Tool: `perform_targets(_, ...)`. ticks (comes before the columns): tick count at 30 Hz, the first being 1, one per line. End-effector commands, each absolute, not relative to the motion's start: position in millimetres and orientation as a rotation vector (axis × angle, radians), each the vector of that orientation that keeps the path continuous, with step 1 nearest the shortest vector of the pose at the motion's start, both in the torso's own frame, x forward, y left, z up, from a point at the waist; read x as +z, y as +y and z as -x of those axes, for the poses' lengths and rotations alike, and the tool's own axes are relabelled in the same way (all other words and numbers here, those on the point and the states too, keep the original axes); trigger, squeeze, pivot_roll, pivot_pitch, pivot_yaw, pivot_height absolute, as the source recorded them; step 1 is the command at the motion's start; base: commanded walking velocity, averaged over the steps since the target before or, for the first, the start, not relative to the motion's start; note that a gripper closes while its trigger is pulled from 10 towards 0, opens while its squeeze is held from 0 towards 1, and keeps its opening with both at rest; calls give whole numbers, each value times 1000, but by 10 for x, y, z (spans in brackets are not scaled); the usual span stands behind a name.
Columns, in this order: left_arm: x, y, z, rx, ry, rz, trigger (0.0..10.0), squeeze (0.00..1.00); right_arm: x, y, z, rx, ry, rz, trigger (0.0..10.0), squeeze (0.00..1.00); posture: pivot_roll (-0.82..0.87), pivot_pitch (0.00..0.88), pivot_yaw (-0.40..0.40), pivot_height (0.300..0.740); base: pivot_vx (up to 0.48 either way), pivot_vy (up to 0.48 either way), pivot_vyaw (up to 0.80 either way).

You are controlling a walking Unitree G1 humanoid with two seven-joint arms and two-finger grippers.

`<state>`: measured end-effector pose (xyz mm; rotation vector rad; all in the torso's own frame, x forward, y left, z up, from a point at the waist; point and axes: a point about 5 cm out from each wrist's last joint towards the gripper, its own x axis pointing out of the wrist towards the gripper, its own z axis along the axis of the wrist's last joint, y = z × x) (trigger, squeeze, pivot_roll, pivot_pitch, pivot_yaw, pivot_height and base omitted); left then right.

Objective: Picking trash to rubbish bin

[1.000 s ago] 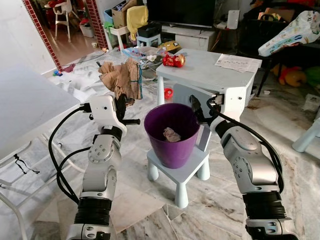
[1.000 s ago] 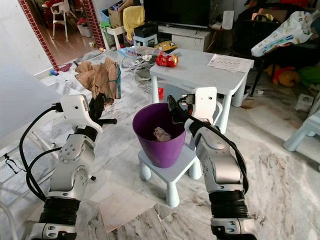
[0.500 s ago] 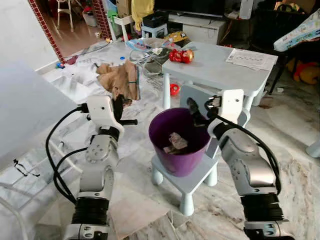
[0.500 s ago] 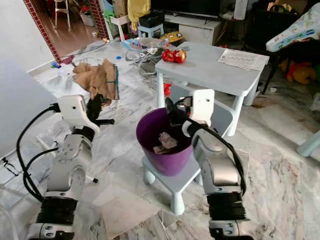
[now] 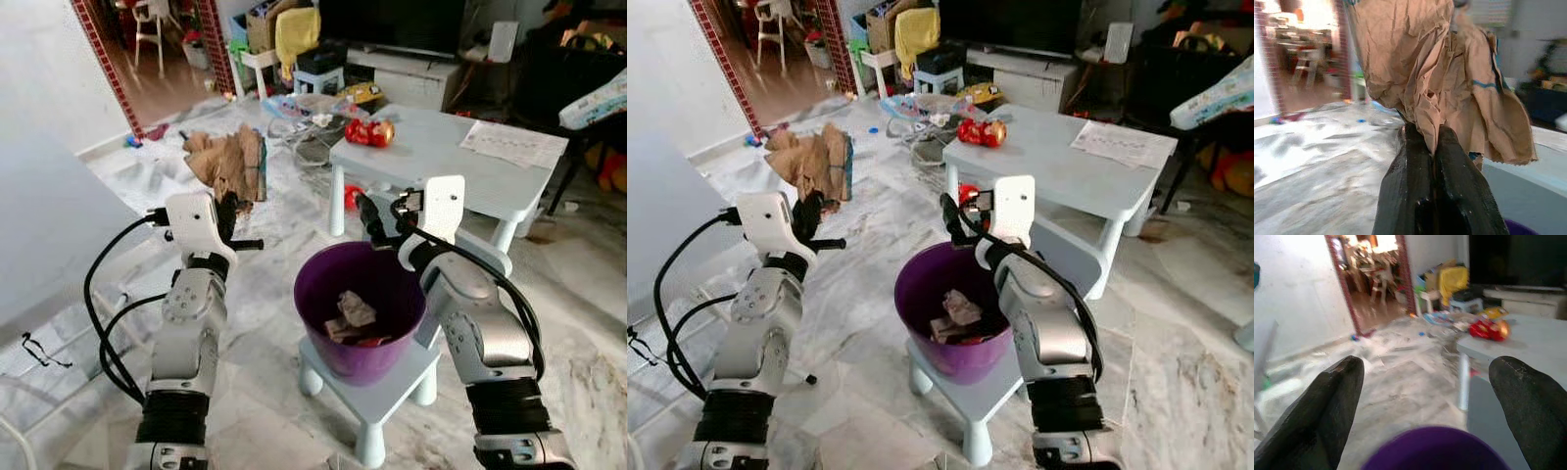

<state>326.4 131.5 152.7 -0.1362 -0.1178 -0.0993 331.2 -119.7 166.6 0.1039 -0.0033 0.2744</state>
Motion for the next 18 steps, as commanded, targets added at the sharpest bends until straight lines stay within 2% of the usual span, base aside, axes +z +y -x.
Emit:
perform_targets(1, 1454, 1357, -3280, -97, -65, 123, 10000, 0, 1670, -1194, -3316, 267, 4, -126, 10000, 0, -68, 14, 83, 740, 0, 0, 0)
perform_targets(7, 1207, 1350, -3243, -121, 41, 132, 10000, 0, 1539, -1215, -3288, 244, 54, -156, 10000, 0, -67, 18, 89, 740, 0, 0, 0)
perform_targets(18, 1103, 1352, -3144, -153, 79, 119, 10000, 0, 1459, -1190, -3214, 243, 84, -178, 10000, 0, -59, 47, 99, 740, 0, 0, 0)
